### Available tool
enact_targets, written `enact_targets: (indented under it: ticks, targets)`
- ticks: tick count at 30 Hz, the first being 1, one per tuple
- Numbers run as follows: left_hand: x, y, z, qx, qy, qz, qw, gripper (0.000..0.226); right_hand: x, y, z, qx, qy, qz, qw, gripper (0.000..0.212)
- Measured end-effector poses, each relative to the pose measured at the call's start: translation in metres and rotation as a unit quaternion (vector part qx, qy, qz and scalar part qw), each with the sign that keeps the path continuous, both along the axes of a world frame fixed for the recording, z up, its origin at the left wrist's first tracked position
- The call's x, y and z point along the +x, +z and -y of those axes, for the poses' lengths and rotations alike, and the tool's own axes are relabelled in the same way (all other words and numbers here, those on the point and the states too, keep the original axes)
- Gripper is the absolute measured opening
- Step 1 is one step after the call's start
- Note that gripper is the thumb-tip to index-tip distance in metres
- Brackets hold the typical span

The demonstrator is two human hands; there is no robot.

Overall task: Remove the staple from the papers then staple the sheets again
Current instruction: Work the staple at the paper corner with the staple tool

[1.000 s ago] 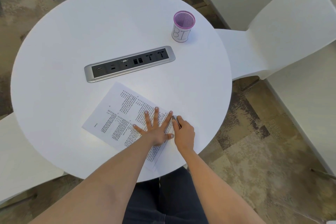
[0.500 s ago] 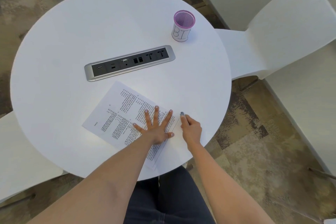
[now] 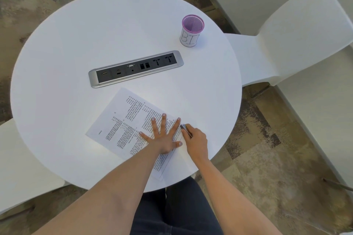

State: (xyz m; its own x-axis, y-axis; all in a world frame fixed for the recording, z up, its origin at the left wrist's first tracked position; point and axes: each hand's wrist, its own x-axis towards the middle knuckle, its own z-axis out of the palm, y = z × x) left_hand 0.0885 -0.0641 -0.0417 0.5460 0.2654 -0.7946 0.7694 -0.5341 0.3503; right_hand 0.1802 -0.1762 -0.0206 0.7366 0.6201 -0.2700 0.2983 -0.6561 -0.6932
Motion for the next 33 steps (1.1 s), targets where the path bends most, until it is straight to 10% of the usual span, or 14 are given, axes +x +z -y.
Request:
enact_targets:
  ticks: [9, 15, 33]
  targets:
    - [0.001, -0.005, 0.001, 0.011, -0.001, 0.003, 1.000, 0.091, 0.018, 0.008, -0.020, 0.061, -0.307, -0.252, 0.916, 0.047]
    - [-0.001, -0.002, 0.004, 0.037, 0.006, 0.029, 0.999, 0.086, 0.016, 0.012, -0.005, 0.024, -0.067, -0.063, 0.995, 0.031]
    - [-0.019, -0.008, 0.026, 0.161, -0.037, 0.091, 0.982, 0.060, 0.007, 0.001, 0.033, -0.104, 0.094, 0.011, 0.990, 0.041]
